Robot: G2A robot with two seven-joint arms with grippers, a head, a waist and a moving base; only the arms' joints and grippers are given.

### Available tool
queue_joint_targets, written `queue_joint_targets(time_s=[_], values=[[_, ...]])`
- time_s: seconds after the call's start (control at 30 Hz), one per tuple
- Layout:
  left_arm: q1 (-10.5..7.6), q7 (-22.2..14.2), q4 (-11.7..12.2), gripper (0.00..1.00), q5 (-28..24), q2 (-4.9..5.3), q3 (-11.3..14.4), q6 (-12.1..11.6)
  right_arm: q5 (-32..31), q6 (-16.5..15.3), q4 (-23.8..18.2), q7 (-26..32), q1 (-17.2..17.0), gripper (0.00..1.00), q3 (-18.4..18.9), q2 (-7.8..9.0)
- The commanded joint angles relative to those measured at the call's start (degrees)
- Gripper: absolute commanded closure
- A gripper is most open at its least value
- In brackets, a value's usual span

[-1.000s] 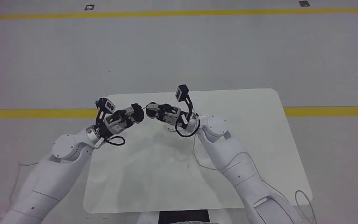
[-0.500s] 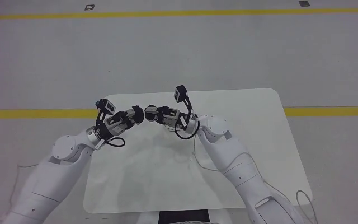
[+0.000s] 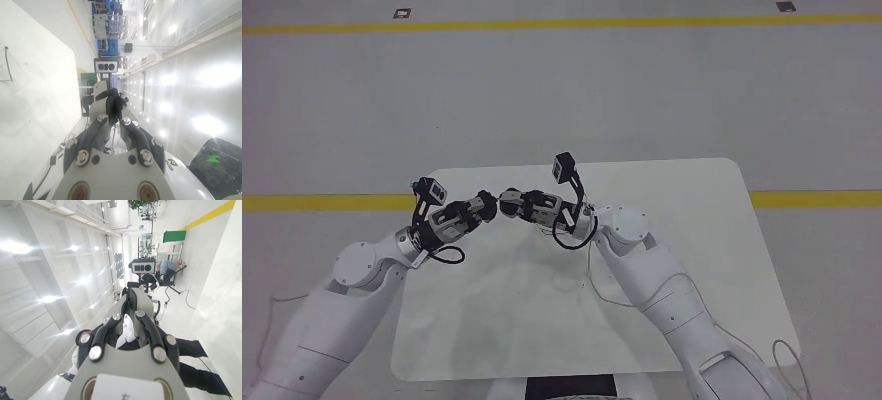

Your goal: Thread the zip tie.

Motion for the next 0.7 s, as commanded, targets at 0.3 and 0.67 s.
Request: queue_joint_targets(time_s=[0.3,0.67], values=[[1.13,-1.8,-0.4,1.0,0.6,-0.19,-1.8,-0.5,-0.1,0.5,-1.6,-1.2,-0.9,0.0,1.6,0.97],[2.25,-6.9,1.0,1.0,-1.7,-0.28,-4.9,-2.9,-4.7,1.7,-4.3,-1.7,-3.1,0.0,5.9,3.09]])
